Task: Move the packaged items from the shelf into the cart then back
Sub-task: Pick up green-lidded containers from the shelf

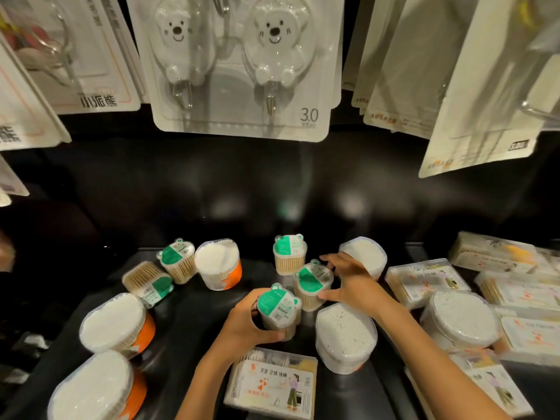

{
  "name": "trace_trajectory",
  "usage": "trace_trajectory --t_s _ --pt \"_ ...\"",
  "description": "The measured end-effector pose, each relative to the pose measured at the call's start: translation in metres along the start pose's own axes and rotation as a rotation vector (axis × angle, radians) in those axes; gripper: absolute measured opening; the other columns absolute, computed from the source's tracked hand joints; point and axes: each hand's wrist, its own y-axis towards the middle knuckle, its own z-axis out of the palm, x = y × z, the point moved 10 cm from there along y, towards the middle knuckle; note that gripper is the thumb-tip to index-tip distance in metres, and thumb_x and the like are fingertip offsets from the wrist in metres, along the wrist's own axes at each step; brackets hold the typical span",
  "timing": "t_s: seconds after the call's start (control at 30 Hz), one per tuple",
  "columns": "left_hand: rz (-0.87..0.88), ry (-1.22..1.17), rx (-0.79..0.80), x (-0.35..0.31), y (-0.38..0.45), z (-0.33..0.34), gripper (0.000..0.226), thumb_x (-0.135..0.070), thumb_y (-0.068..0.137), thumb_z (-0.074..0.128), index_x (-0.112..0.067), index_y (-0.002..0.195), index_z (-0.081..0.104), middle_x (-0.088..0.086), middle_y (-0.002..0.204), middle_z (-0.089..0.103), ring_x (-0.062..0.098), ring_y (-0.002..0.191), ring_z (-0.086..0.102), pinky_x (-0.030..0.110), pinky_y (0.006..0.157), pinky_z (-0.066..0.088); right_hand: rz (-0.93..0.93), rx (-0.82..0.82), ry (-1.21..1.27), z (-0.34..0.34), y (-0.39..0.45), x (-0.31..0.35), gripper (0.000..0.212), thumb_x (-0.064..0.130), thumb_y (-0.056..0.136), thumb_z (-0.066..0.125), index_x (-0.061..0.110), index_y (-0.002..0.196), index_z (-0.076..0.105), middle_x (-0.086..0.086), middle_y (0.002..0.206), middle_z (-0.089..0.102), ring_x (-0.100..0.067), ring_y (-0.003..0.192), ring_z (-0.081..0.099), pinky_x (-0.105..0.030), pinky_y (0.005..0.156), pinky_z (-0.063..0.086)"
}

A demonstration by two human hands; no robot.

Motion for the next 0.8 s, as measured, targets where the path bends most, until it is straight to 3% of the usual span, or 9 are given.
trace_trajectory --t_s 0.07,0.23,0.37,0.47,0.53,0.63,0.7,0.8 --pt "-0.007 0.030 -0.052 -0.002 -0.001 -0.004 0.074 -0.012 0.055 0.091 -0.037 0.113 0.052 -0.025 0.107 0.063 -0.010 0.107 0.055 0.011 0.088 0.043 0.012 0.007 0.022 0.004 0.003 0.001 0.082 0.032 0.071 0.082 0.016 0.139 0.040 0.003 0.113 0.044 -0.012 0.105 0.046 -0.019 0.087 0.038" --pt "-0.049 0.053 -0.116 0.004 -0.002 -0.012 0.093 -0.021 0.049 0.094 -0.030 0.128 0.045 -0.020 0.122 0.052 -0.006 0.113 0.050 0.001 0.087 0.038 0.105 0.179 0.122 0.024 0.015 -0.006 0.098 0.028 0.068 0.084 0.013 0.146 0.027 -0.003 0.139 0.045 -0.019 0.125 0.048 -0.026 0.103 0.039" --pt "-0.100 -0.034 0.000 0.007 0.001 -0.004 0.087 -0.007 0.057 0.090 -0.028 0.128 0.045 -0.014 0.121 0.057 -0.008 0.110 0.055 0.005 0.085 0.042 0.121 0.306 0.274 0.040 0.022 -0.008 0.089 0.019 0.068 0.085 0.020 0.141 0.033 0.002 0.135 0.051 -0.015 0.122 0.052 -0.025 0.102 0.040" --pt "-0.137 -0.088 0.034 0.010 0.001 -0.001 0.074 0.002 0.059 0.087 -0.022 0.121 0.053 -0.005 0.111 0.067 0.004 0.104 0.063 0.012 0.079 0.047 0.134 0.350 0.327 0.049 0.023 -0.016 0.081 0.029 0.061 0.086 0.026 0.129 0.042 0.008 0.125 0.058 -0.012 0.117 0.056 -0.032 0.106 0.040" --pt "-0.154 -0.113 0.029 0.012 0.002 0.000 0.073 0.003 0.059 0.087 -0.017 0.120 0.053 0.000 0.109 0.069 0.009 0.103 0.065 0.016 0.078 0.050 0.150 0.365 0.358 0.053 0.021 -0.020 0.076 0.028 0.066 0.085 0.029 0.125 0.037 0.014 0.123 0.055 -0.009 0.118 0.052 -0.023 0.104 0.036" --pt "-0.189 -0.151 -0.007 0.013 0.003 0.000 0.073 0.005 0.058 0.086 -0.015 0.118 0.051 -0.001 0.106 0.068 0.004 0.096 0.066 0.015 0.074 0.050 0.158 0.358 0.462 0.053 0.020 -0.024 0.064 0.014 0.073 0.081 0.029 0.117 0.037 0.020 0.108 0.055 0.005 0.102 0.053 -0.001 0.081 0.037" --pt "-0.189 -0.159 -0.031 0.010 0.003 0.000 0.075 0.003 0.057 0.087 -0.014 0.119 0.049 0.000 0.107 0.067 0.002 0.094 0.066 0.014 0.074 0.050 0.164 0.334 0.513 0.055 0.022 -0.029 0.064 0.011 0.072 0.082 0.028 0.115 0.037 0.019 0.107 0.057 0.008 0.096 0.054 -0.003 0.075 0.041" --pt "-0.155 -0.186 -0.101 0.002 0.003 -0.006 0.073 0.005 0.056 0.087 -0.019 0.113 0.049 0.002 0.107 0.066 0.001 0.092 0.065 0.013 0.074 0.049 0.155 0.261 0.599 0.051 0.023 -0.032 0.068 0.018 0.067 0.086 0.022 0.119 0.044 0.010 0.114 0.062 -0.003 0.106 0.059 -0.013 0.085 0.046"
